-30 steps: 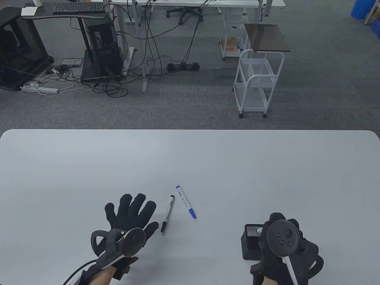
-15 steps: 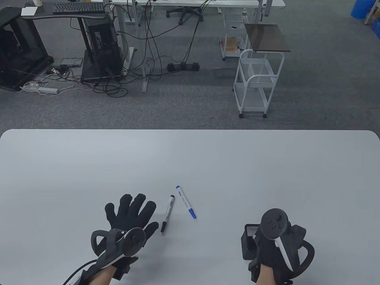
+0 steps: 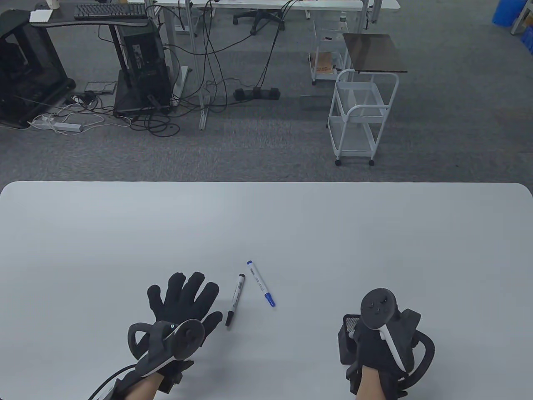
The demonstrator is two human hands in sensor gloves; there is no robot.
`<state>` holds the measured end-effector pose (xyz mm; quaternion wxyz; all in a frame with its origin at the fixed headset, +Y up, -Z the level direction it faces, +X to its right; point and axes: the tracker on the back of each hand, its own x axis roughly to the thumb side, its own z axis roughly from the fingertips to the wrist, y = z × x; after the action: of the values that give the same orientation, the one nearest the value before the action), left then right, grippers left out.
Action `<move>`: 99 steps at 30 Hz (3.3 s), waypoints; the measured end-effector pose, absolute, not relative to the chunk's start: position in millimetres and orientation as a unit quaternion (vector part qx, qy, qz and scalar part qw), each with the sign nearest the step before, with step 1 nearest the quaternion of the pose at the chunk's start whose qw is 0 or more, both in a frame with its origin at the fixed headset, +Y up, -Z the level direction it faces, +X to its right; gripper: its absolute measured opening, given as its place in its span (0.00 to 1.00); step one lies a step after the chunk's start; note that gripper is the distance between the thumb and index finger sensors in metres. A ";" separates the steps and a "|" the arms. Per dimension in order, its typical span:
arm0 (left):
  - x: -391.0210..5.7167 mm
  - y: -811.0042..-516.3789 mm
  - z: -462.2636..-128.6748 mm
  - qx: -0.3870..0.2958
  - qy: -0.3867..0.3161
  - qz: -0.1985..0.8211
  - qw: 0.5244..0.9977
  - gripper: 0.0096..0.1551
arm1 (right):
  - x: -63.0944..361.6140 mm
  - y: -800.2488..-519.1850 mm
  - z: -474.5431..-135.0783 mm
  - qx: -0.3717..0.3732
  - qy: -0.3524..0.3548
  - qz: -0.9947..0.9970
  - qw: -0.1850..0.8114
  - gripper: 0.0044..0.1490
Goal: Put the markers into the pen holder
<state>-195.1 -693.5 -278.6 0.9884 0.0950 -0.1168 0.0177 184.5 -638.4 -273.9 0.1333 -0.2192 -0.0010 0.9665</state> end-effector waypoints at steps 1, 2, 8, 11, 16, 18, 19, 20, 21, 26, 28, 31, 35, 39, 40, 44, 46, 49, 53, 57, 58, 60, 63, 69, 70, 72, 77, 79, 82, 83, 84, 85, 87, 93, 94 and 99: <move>-195.1 -693.5 -278.7 0.095 -0.117 0.018 0.988 0.38 | 184.4 -638.8 -274.3 -0.219 0.000 0.967 0.133 0.25; -195.1 -693.6 -278.7 0.095 -0.117 0.017 0.988 0.38 | 184.2 -639.1 -274.5 -0.220 0.001 0.967 0.132 0.25; -194.8 -693.7 -278.6 0.093 -0.117 0.016 0.989 0.38 | 182.6 -639.0 -275.0 -0.217 0.007 0.967 0.131 0.25; -194.9 -693.6 -278.7 0.093 -0.117 0.017 0.989 0.38 | 182.4 -639.2 -275.4 -0.215 0.010 0.968 0.132 0.25; -194.9 -693.6 -278.7 0.093 -0.116 0.017 0.989 0.38 | 182.2 -639.3 -275.7 -0.215 0.015 0.967 0.132 0.25; -194.6 -693.7 -278.8 0.092 -0.117 0.017 0.989 0.38 | 182.1 -639.3 -275.8 -0.216 0.015 0.967 0.131 0.25; -194.6 -693.7 -278.7 0.092 -0.117 0.016 0.989 0.38 | 182.2 -639.4 -275.9 -0.216 0.016 0.968 0.130 0.25; -194.6 -693.7 -278.8 0.092 -0.117 0.016 0.989 0.38 | 182.3 -639.4 -275.8 -0.215 0.017 0.968 0.132 0.27; -194.6 -693.6 -278.8 0.092 -0.117 0.016 0.989 0.38 | 182.3 -639.3 -275.6 -0.216 0.016 0.968 0.131 0.28; -194.7 -693.5 -278.9 0.092 -0.116 0.017 0.989 0.38 | 182.0 -631.3 -269.4 -0.228 -0.010 0.967 0.114 0.37; -194.7 -693.6 -279.0 0.092 -0.116 0.017 0.989 0.38 | 180.1 -624.9 -264.8 -0.232 -0.033 0.966 0.108 0.41; -194.5 -693.7 -279.0 0.092 -0.116 0.016 0.989 0.38 | 174.4 -614.2 -256.7 -0.239 -0.070 0.964 0.089 0.44; -194.5 -693.7 -279.0 0.092 -0.116 0.016 0.989 0.38 | 160.3 -599.1 -245.1 -0.219 -0.133 0.962 0.091 0.47; -194.5 -693.7 -279.0 0.092 -0.116 0.016 0.989 0.38 | 137.0 -589.6 -237.5 -0.181 -0.180 0.963 0.081 0.47; -194.4 -693.6 -279.0 0.092 -0.116 0.015 0.989 0.38 | 128.4 -587.7 -235.7 -0.166 -0.194 0.964 0.079 0.47; -195.1 -692.9 -279.0 0.094 -0.116 0.018 0.989 0.38 | 95.2 -584.8 -230.2 -0.090 -0.222 0.968 0.076 0.47; -196.0 -691.9 -279.0 0.096 -0.115 0.021 0.989 0.38 | 79.5 -586.6 -229.3 -0.046 -0.226 0.969 0.084 0.48; -197.3 -690.5 -278.9 0.097 -0.114 0.025 0.988 0.38 | 59.5 -593.3 -234.0 0.007 -0.223 0.970 0.098 0.48; -199.1 -689.5 -278.9 0.099 -0.113 0.030 0.988 0.38 | 30.9 -604.4 -250.8 0.056 -0.192 0.973 0.111 0.49; -200.3 -689.3 -279.2 0.099 -0.112 0.032 0.988 0.38 | 7.3 -624.0 -282.2 0.060 -0.138 0.986 0.077 0.50; -200.6 -689.1 -279.2 0.099 -0.111 0.033 0.988 0.38 | 4.6 -629.4 -289.8 0.057 -0.122 0.988 0.073 0.51; -201.3 -688.9 -279.4 0.100 -0.111 0.035 0.988 0.38 | 0.1 -645.6 -308.8 0.044 -0.078 0.993 0.071 0.50; -203.4 -688.3 -280.0 0.101 -0.109 0.039 0.988 0.38 | -1.3 -667.5 -328.8 0.019 -0.029 0.997 0.064 0.47; -206.1 -688.0 -281.3 0.099 -0.106 0.043 0.989 0.38 | -1.4 -707.2 -353.7 -0.038 0.027 0.998 0.046 0.42; -206.1 -688.1 -281.3 0.099 -0.106 0.043 0.989 0.38 | -1.6 -709.1 -354.6 -0.040 0.030 0.998 0.045 0.42; -206.3 -687.9 -281.2 0.099 -0.106 0.043 0.988 0.38 | -2.9 -719.5 -360.0 -0.052 0.039 0.997 0.032 0.41; -206.8 -687.8 -281.3 0.096 -0.105 0.046 0.989 0.38 | -5.9 -737.9 -368.0 -0.069 0.059 0.996 0.024 0.41; -206.8 -687.6 -281.4 0.096 -0.105 0.046 0.989 0.38 | -6.2 -743.2 -370.1 -0.073 0.068 0.995 0.020 0.41; -206.7 -687.7 -281.5 0.095 -0.106 0.046 0.989 0.38 | -5.1 -752.1 -374.1 -0.083 0.081 0.993 0.021 0.41; -206.6 -687.7 -281.5 0.095 -0.106 0.046 0.989 0.38 | -5.2 -753.9 -374.6 -0.086 0.082 0.993 0.020 0.40; -206.6 -687.7 -281.6 0.094 -0.107 0.046 0.989 0.38 | -5.0 -756.0 -375.6 -0.091 0.077 0.993 0.009 0.40; -206.6 -687.7 -281.6 0.094 -0.107 0.046 0.989 0.38 | -5.0 -756.2 -375.5 -0.092 0.076 0.993 0.012 0.38; -206.8 -687.7 -281.5 0.094 -0.107 0.046 0.989 0.38 | -6.1 -757.9 -375.5 -0.096 0.080 0.992 0.019 0.38; -205.9 -687.9 -281.1 0.095 -0.106 0.042 0.989 0.38 | -6.3 -755.6 -374.2 -0.105 0.077 0.991 0.015 0.33; -205.6 -688.2 -281.2 0.094 -0.106 0.041 0.989 0.38 | -6.8 -755.9 -374.1 -0.106 0.076 0.991 0.014 0.32; -204.7 -688.1 -280.9 0.093 -0.108 0.040 0.989 0.38 | -7.5 -756.3 -373.6 -0.107 0.073 0.991 0.011 0.31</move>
<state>-204.7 -688.1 -280.9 0.9890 0.0930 -0.1079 0.0401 -7.5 -756.3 -373.6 0.0107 -0.1072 0.0730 0.9915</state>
